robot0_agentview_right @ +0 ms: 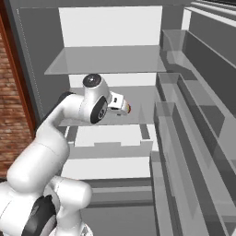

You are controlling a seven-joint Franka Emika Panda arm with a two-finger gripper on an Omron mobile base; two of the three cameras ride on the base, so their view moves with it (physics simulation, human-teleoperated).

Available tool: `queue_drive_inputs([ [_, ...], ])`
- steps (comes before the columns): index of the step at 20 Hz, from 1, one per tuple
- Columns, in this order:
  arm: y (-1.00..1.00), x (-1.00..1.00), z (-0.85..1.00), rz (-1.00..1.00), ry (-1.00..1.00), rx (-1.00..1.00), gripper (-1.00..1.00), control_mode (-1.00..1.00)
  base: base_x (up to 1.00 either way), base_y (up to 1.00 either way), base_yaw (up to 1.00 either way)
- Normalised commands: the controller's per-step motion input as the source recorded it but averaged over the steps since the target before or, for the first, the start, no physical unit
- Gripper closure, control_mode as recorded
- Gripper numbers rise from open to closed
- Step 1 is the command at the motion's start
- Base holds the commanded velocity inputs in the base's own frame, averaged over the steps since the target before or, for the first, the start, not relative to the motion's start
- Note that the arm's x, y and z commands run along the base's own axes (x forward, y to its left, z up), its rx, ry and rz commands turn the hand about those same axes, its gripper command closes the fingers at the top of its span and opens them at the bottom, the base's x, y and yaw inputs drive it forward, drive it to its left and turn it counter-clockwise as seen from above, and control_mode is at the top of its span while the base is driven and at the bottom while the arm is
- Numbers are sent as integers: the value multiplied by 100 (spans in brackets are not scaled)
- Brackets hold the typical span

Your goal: Grab the lime and onion from the fridge, place them in the blender, close the lid, and turn on the blender to create a marinade.

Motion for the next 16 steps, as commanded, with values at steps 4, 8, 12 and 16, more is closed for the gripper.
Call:
queue_drive_inputs([
  [4,0,49,-31,-1,2,0,-100,-100,0,0,0],
  [8,0,56,-44,-3,0,0,-100,-100,0,0,0],
  [12,0,60,-34,-4,0,0,-100,-100,0,0,0],
  [16,-1,65,-24,-6,0,0,-100,-100,0,0,0],
])
